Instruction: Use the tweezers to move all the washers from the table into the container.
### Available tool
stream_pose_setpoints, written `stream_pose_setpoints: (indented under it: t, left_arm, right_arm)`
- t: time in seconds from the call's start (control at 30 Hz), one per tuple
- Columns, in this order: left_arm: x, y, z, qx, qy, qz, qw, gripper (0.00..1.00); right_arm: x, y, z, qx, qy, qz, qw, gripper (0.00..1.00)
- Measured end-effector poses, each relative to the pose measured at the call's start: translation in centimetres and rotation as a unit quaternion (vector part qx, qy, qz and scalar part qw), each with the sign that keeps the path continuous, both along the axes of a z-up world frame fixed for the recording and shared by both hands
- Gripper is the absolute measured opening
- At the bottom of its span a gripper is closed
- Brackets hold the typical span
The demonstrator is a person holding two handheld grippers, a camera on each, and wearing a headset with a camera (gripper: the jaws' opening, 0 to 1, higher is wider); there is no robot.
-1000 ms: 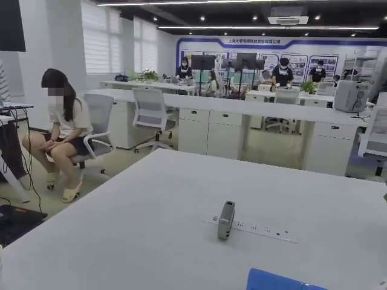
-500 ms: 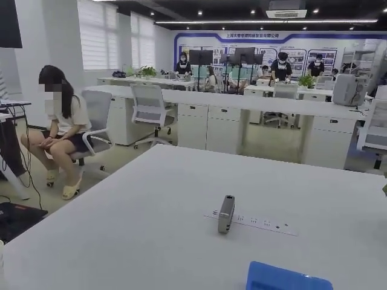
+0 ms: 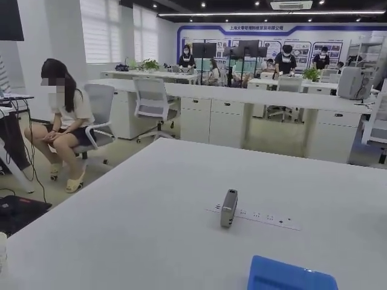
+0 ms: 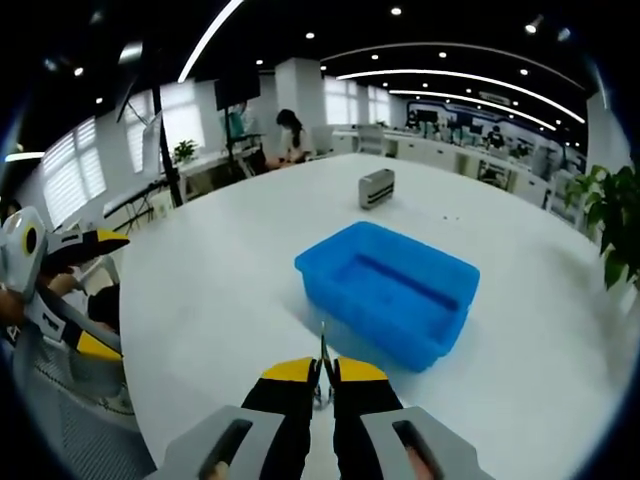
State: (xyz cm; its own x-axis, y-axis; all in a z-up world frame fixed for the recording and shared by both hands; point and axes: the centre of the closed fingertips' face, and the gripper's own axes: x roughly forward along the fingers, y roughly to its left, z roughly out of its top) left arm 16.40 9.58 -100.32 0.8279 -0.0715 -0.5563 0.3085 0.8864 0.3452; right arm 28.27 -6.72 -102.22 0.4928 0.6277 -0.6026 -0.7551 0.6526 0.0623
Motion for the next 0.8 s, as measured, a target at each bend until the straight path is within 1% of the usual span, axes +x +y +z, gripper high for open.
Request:
stream_pose_setpoints:
  t: [0.17, 0.23, 0.43, 0.8]
  left_arm:
    - [0.0, -0.01, -0.16, 0.0, 0.003, 0.0, 1.0, 0.91]
    - [-0.01, -0.04, -0.21, 0.001, 0.004, -0.001, 1.0, 0.91]
    - [-0.02, -0.06, -0.23, 0.001, 0.005, -0.002, 1.0, 0.91]
    - [-0.03, -0.03, -0.1, 0.001, 0.002, -0.002, 1.0, 0.9]
  right_arm:
    - [-0.09, -0.01, -0.03, 0.0, -0.004, 0.003, 1.0, 0.03]
    - [-0.29, -0.05, -0.03, 0.004, -0.005, 0.002, 1.0, 0.02]
    - [-0.09, -0.39, 0.0, 0.016, -0.007, -0.007, 0.9998, 0.02]
    - [-0.02, -0.43, -0.03, 0.006, 0.005, -0.004, 1.0, 0.01]
